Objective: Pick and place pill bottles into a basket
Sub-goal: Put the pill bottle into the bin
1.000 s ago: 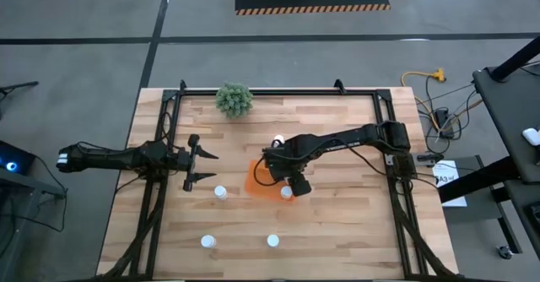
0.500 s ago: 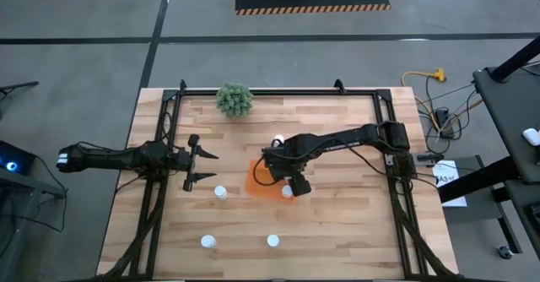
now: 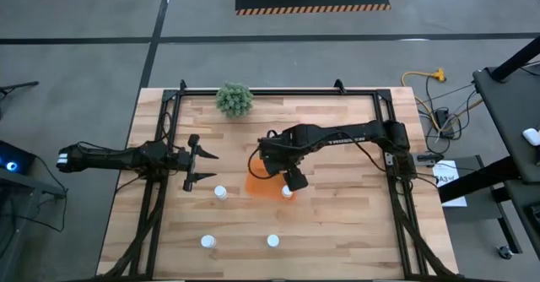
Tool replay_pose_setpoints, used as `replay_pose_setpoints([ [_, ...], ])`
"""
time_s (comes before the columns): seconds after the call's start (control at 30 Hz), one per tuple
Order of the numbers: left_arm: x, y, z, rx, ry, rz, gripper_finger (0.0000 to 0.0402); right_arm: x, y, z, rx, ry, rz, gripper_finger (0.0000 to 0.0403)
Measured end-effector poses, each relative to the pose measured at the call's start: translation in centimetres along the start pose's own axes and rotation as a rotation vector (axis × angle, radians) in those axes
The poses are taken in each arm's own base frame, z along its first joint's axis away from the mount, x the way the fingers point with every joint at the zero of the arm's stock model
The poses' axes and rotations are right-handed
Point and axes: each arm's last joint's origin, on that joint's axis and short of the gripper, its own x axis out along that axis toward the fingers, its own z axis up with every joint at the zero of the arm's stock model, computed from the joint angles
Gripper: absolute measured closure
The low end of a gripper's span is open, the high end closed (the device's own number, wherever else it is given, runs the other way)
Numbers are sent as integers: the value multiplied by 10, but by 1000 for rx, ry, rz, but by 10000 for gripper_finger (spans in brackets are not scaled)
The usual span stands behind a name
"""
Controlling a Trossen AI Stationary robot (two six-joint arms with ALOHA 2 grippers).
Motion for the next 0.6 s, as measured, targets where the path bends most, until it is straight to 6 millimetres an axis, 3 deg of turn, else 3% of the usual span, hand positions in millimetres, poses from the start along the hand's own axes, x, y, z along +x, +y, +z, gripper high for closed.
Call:
replay_pose_setpoints([
  [0.27, 0, 0, 0, 0, 0, 0, 157, -19, -29, -2, -4, -62, -36, 195],
  [0.6, 0, 0, 0, 0, 1, 0, 157, -17, -85, -27, 8, -79, -56, 195],
])
